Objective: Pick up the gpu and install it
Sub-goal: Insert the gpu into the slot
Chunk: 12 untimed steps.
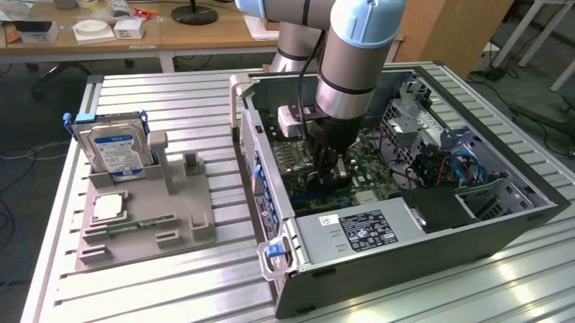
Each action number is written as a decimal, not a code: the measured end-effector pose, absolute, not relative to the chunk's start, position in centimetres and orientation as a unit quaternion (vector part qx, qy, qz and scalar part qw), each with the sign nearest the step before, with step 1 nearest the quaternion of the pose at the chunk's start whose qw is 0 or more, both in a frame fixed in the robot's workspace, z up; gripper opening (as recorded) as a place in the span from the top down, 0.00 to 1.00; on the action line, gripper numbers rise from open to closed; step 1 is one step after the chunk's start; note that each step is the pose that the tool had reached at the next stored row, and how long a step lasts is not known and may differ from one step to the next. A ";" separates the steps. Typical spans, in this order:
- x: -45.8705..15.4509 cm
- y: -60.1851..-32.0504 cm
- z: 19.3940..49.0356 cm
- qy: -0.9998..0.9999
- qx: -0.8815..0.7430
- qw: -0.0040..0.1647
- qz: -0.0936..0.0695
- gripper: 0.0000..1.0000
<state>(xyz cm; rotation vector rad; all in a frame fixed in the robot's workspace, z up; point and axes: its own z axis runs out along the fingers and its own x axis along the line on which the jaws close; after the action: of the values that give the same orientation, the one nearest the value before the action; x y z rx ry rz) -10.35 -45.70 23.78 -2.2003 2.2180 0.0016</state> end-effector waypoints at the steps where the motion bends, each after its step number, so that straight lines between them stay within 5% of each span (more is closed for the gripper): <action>1: -10.3 -45.7 23.7 0.710 -0.704 0.009 0.001 0.74; 12: -10.4 -45.7 23.5 0.710 -0.704 0.009 0.001 0.74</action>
<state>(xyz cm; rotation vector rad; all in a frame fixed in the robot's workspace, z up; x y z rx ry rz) -10.35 -45.69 23.47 -2.2004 2.2178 0.0023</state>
